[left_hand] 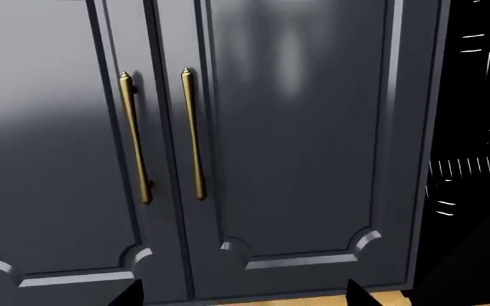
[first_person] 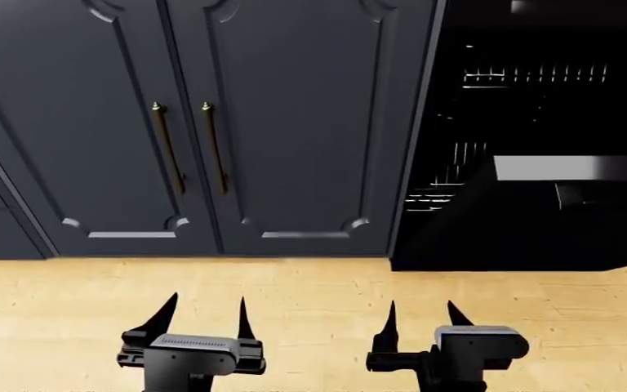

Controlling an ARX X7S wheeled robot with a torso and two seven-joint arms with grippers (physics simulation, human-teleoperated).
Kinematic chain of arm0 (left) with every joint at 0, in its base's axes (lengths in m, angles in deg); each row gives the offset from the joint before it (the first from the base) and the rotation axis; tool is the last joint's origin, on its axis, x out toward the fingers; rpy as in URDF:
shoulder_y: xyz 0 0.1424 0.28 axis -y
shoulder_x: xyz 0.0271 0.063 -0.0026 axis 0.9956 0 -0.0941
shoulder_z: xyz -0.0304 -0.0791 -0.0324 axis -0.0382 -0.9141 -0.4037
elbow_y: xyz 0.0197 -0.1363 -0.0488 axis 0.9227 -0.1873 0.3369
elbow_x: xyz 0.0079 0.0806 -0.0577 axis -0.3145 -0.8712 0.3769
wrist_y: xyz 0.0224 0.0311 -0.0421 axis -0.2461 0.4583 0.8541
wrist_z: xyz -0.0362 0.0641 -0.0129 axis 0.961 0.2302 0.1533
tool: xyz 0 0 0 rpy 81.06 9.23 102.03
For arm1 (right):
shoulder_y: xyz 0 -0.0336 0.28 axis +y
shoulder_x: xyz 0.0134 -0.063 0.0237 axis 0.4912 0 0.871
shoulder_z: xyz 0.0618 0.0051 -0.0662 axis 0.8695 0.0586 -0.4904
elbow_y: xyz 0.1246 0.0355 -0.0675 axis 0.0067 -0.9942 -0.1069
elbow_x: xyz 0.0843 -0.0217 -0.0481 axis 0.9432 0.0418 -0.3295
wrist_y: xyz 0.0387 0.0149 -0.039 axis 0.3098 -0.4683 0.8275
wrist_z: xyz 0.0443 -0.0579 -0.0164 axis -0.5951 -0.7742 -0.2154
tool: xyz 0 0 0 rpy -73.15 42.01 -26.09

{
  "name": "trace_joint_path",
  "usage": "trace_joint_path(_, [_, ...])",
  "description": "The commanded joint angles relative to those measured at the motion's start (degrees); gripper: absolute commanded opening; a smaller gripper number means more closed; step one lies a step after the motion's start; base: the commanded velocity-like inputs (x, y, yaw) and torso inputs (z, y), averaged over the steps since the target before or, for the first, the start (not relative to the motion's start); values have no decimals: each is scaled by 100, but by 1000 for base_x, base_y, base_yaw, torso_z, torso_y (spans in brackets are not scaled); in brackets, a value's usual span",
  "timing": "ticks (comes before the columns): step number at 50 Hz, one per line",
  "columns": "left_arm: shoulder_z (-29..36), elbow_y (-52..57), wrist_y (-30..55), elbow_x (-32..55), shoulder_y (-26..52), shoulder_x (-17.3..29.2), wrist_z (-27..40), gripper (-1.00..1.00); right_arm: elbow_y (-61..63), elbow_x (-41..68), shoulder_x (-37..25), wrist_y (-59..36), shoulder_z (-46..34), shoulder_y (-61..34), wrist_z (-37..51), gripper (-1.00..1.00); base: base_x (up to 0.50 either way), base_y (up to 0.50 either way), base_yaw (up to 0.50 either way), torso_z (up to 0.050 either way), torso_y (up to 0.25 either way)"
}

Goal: Close the dishwasher door

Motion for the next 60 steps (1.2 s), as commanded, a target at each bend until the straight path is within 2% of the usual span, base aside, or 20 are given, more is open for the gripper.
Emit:
trace_joint_path(1, [17, 2, -67, 44, -10, 22, 27, 100, -9, -22, -26, 19, -46, -7, 48, 100, 0, 0, 0, -50, 0])
trace_joint_path(60, [140, 38, -287, 299, -35, 156, 106, 100, -18, 15, -141, -4, -232, -50, 249, 100, 0, 0, 0, -50, 0])
